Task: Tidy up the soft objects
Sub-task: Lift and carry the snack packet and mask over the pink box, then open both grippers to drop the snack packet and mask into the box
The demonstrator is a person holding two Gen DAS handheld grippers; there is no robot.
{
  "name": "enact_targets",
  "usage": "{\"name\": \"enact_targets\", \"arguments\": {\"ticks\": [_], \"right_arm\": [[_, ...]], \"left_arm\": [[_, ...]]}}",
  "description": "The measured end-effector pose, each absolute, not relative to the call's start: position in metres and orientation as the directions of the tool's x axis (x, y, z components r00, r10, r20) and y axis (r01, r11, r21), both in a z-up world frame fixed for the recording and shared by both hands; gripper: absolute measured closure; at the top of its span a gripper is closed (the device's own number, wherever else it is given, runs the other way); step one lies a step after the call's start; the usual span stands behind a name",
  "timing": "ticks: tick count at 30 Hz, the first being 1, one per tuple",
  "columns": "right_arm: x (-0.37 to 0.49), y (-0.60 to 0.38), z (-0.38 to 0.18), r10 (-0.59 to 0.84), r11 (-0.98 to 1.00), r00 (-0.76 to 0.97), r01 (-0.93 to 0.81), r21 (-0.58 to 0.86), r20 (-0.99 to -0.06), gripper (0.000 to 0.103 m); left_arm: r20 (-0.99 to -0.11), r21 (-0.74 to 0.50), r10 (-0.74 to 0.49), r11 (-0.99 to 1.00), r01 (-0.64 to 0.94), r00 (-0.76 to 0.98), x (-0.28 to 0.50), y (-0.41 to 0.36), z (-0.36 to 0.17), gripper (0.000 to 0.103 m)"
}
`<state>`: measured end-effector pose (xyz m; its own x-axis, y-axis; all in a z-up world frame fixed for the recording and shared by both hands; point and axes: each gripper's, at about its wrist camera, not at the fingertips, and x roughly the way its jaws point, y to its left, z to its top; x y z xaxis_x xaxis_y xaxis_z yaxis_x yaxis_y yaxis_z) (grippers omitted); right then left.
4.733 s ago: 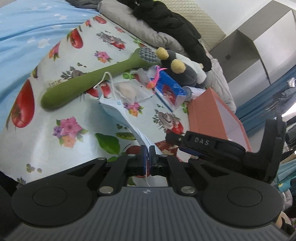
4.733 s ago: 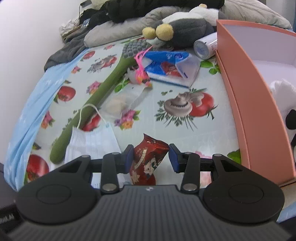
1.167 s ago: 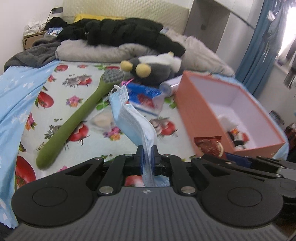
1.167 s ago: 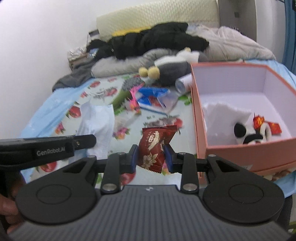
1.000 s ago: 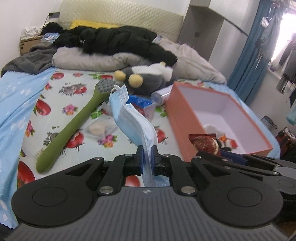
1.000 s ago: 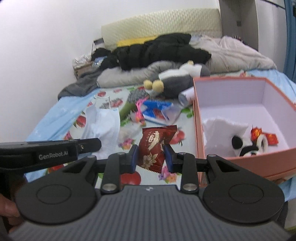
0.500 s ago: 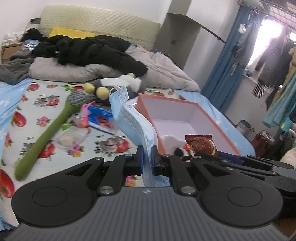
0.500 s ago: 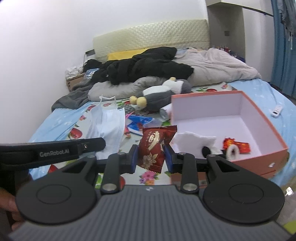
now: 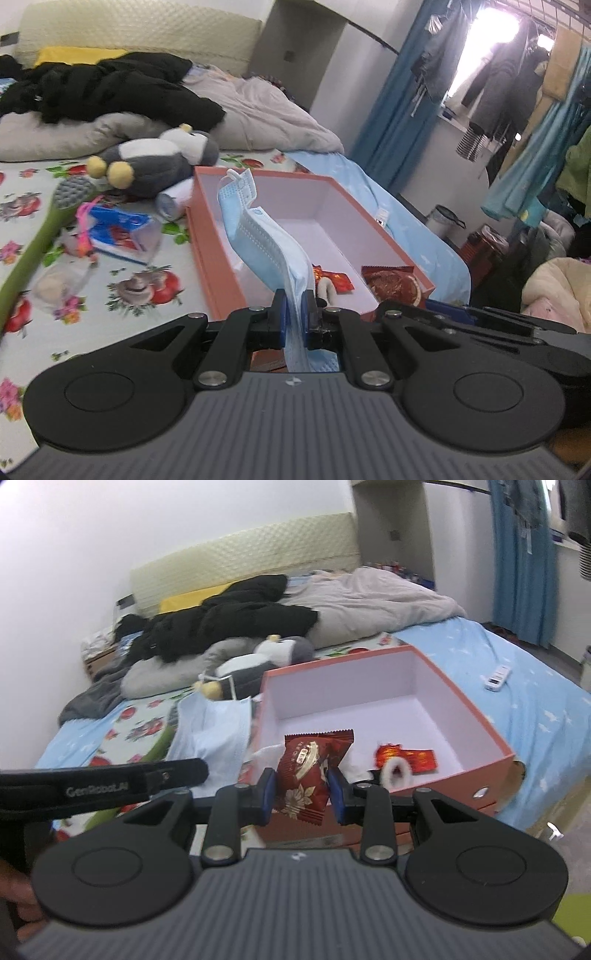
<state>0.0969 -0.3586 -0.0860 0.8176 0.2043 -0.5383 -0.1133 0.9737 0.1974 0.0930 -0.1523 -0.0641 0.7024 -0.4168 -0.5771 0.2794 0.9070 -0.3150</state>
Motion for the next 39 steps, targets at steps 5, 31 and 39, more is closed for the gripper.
{"name": "enact_targets", "arguments": {"ticks": [5, 31, 39], "right_arm": [[0.129, -0.382, -0.098, 0.168, 0.975, 0.816, -0.056, 0.213, -0.553, 0.068], [0.300, -0.432, -0.156, 0.122, 0.982, 0.737, 0.009, 0.190, -0.664, 0.059], [0.289, -0.435, -0.155, 0.120, 0.974, 0.743, 0.038, 0.221, -0.659, 0.056]], "left_arm": [[-0.597, -0.320, -0.442, 0.897, 0.306, 0.670, 0.134, -0.171, -0.076, 0.093], [-0.723, -0.295, -0.441, 0.893, 0.339, 0.531, 0.370, -0.252, -0.149, 0.057], [-0.725, -0.270, -0.420, 0.902, 0.336, 0.546, 0.378, -0.252, -0.154, 0.051]]}}
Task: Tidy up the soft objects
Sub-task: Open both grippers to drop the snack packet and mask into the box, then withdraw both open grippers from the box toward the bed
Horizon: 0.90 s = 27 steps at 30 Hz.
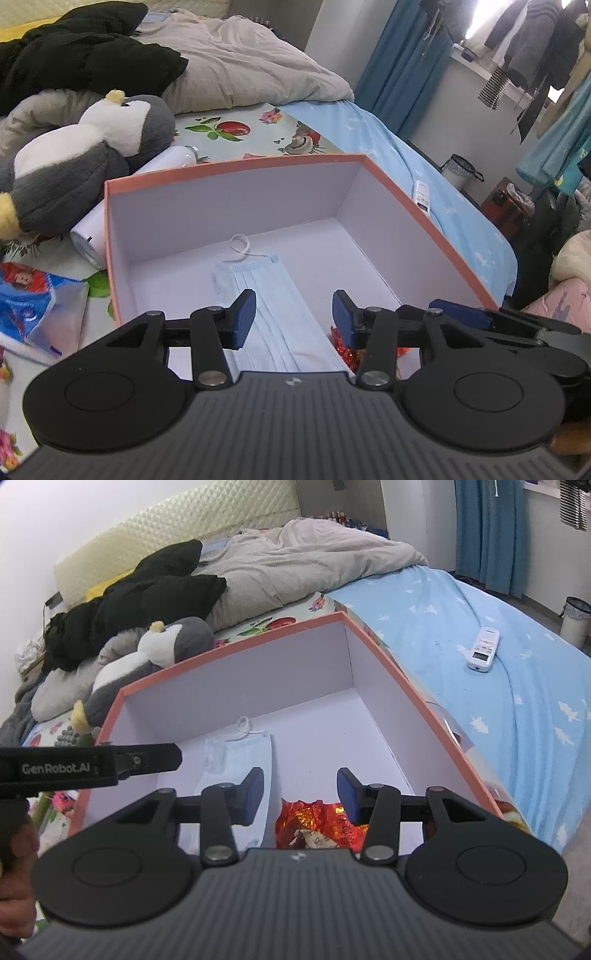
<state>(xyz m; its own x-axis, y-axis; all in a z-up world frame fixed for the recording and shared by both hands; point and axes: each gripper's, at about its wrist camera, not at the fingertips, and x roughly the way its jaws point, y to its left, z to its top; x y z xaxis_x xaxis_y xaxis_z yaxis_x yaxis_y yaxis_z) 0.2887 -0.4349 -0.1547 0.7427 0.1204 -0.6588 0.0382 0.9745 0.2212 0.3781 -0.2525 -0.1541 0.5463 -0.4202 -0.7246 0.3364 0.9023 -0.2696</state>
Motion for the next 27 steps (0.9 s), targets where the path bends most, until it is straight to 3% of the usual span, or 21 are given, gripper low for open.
{"name": "enact_targets", "arguments": {"ticks": [17, 27], "right_arm": [[0.181, -0.401, -0.100, 0.168, 0.973, 0.806, -0.043, 0.228, -0.568, 0.056], [0.129, -0.381, -0.089, 0.202, 0.968, 0.811, -0.081, 0.237, -0.550, 0.056]], "left_arm": [[-0.622, -0.236, -0.426, 0.902, 0.362, 0.657, 0.258, -0.209, -0.080, 0.051], [-0.587, -0.284, -0.432, 0.902, 0.326, 0.684, 0.175, -0.177, -0.060, 0.051]]}}
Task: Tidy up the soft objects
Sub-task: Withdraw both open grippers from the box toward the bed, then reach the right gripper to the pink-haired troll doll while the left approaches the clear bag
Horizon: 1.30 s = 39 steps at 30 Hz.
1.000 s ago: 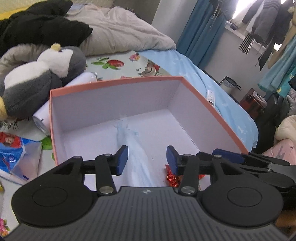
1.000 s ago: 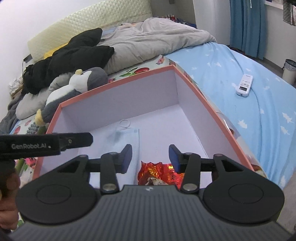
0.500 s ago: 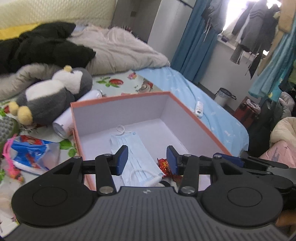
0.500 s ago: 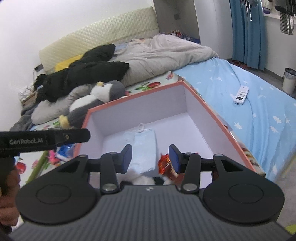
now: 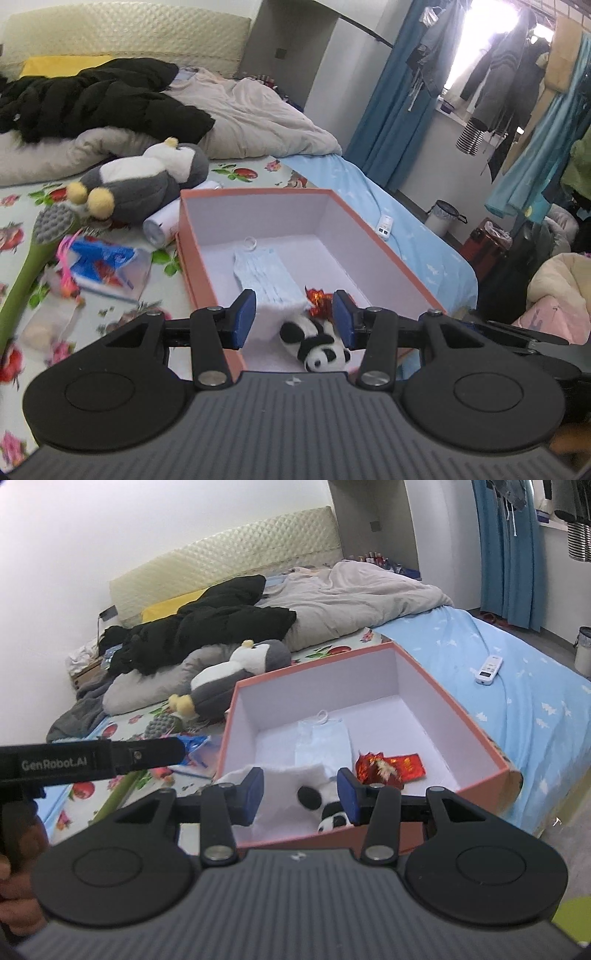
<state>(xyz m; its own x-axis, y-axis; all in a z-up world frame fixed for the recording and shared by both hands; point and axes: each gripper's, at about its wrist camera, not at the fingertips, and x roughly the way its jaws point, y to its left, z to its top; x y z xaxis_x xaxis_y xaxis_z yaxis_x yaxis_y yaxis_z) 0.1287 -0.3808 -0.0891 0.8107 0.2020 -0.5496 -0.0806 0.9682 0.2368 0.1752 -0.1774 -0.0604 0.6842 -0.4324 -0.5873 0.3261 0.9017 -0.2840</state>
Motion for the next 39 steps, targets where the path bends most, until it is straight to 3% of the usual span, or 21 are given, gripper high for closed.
{"name": "enact_targets", "arguments": {"ticks": [17, 39], "right_arm": [[0.070, -0.344, -0.088, 0.257, 0.963, 0.793, -0.164, 0.211, -0.553, 0.056], [0.059, -0.269, -0.092, 0.376, 0.925, 0.730, -0.328, 0.190, -0.571, 0.056]], "left_arm": [[-0.606, -0.261, -0.323, 0.944, 0.202, 0.727, 0.068, -0.125, -0.063, 0.051], [-0.602, -0.245, -0.154, 0.969, 0.002, 0.783, 0.012, -0.030, -0.062, 0.048]]}}
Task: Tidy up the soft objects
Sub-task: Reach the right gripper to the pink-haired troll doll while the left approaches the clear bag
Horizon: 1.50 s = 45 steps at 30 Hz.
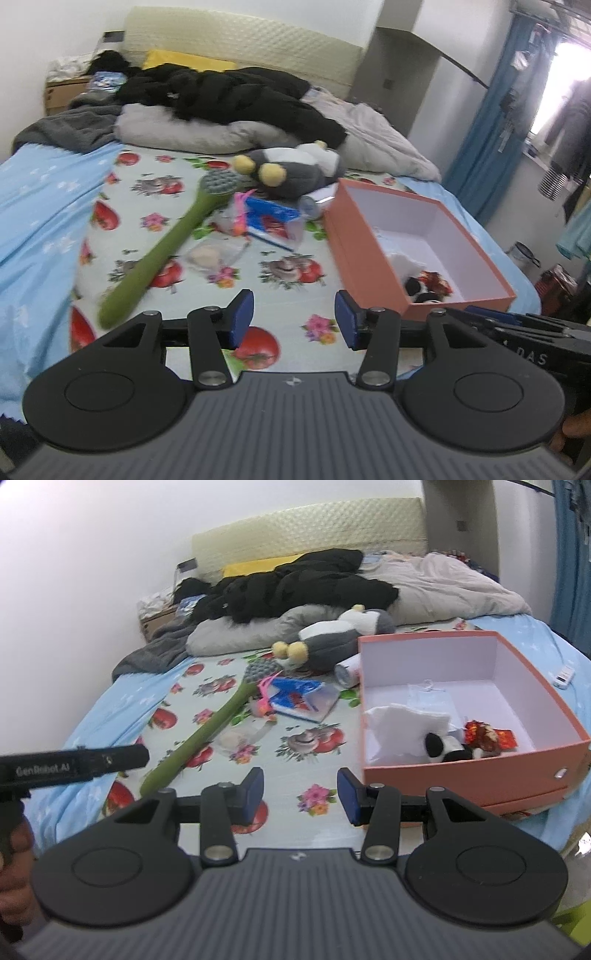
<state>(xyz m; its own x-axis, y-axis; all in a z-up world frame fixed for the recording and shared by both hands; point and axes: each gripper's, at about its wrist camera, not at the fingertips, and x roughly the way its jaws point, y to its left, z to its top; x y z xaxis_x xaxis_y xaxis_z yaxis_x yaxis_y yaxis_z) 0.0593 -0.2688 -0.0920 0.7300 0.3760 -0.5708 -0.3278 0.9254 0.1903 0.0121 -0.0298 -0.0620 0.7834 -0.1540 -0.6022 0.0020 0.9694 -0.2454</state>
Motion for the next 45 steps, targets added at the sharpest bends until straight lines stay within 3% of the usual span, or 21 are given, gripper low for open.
{"name": "enact_targets", "arguments": {"ticks": [11, 20, 24, 45], "right_arm": [[0.069, -0.235, -0.105, 0.460, 0.875, 0.653, -0.451, 0.179, -0.601, 0.056], [0.120, -0.226, -0.124, 0.439, 0.886, 0.630, -0.421, 0.193, -0.640, 0.056], [0.156, -0.214, -0.137, 0.450, 0.885, 0.615, -0.405, 0.229, -0.647, 0.056], [0.317, -0.126, -0.190, 0.478, 0.872, 0.541, -0.388, 0.299, -0.692, 0.056]], "left_arm": [[-0.590, -0.282, -0.045, 0.947, -0.154, 0.806, -0.011, 0.017, -0.077, 0.044], [-0.613, -0.289, -0.001, 0.931, -0.224, 0.790, 0.010, 0.033, -0.107, 0.043], [-0.639, -0.270, -0.004, 0.937, -0.220, 0.769, 0.037, 0.037, -0.126, 0.037], [-0.712, -0.147, -0.058, 0.987, -0.067, 0.700, 0.218, 0.057, -0.212, 0.031]]}}
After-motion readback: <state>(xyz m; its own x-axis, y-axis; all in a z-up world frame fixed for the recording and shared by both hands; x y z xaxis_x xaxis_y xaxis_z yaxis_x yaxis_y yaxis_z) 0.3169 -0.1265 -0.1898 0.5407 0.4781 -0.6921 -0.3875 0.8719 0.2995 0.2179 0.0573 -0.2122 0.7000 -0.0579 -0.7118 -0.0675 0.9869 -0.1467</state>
